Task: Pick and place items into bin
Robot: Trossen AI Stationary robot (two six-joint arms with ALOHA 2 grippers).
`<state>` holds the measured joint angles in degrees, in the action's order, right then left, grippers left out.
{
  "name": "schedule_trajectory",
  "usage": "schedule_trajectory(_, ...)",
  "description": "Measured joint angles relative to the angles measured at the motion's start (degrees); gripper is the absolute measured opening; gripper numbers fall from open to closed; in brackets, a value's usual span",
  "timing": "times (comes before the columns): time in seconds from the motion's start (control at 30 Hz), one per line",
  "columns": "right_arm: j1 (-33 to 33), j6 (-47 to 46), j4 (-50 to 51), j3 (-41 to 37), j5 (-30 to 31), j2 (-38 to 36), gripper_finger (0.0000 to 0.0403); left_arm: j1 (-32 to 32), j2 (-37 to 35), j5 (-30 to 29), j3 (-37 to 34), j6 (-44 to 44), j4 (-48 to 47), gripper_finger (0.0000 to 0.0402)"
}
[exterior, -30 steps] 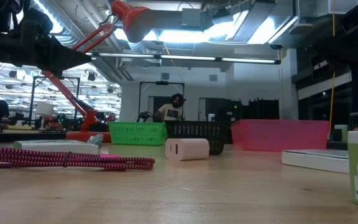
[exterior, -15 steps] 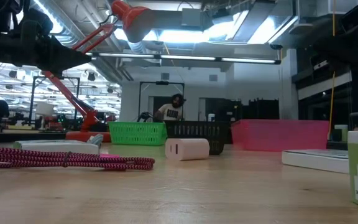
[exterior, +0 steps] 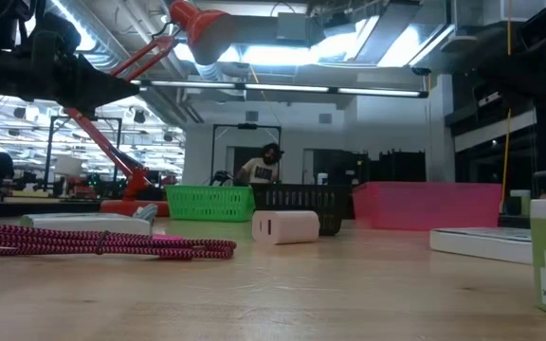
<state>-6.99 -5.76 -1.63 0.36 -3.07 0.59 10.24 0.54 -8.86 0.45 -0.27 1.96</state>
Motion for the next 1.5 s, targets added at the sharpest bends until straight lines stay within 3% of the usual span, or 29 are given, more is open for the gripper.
schedule_trajectory(1.5,0.0,2.5,-0.2,0.0,0.2,0.0,0.0005,0.0,0.0,0.0,0.0,0.0,0.0,0.0006)
